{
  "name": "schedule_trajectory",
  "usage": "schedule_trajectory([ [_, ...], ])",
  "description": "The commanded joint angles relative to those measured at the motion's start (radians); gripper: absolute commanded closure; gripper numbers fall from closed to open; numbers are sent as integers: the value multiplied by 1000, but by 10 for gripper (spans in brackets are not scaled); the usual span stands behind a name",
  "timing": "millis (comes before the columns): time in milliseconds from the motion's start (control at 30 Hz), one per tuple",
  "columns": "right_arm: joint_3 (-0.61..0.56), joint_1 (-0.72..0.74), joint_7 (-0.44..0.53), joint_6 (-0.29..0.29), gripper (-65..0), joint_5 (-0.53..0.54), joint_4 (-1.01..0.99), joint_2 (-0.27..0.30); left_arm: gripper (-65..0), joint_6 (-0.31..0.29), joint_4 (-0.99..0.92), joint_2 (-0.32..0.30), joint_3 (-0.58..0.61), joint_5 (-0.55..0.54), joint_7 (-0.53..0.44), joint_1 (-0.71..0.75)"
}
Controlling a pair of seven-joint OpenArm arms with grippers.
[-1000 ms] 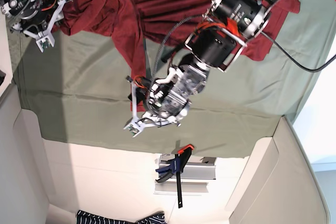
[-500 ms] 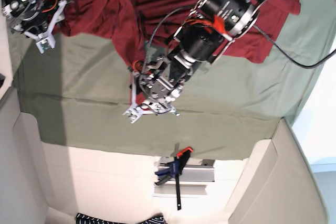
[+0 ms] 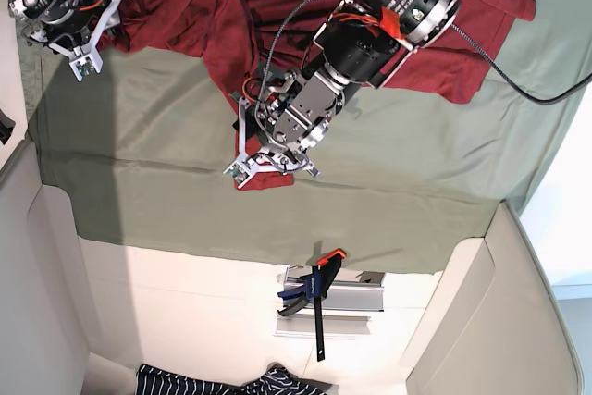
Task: Fold the T-shirt properly
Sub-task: 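Move the left gripper over the shirt's middle and grasp the fabric, then pull the grasped fabric back toward the arms with the left gripper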
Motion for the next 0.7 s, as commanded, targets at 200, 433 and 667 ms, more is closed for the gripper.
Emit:
schedule_trajectory([
  [200, 6, 19, -3, -6, -288, -11, 5, 13, -185, 0, 8, 7, -2, 4, -32, 5],
  [433, 6, 19, -2, -6, -288, -11, 5, 13, 0, 27, 8, 7, -2, 5, -12, -22],
  [667, 6, 19, -1, -6, -288, -11, 5, 13, 0, 36, 150, -18, -2, 4, 218, -87],
])
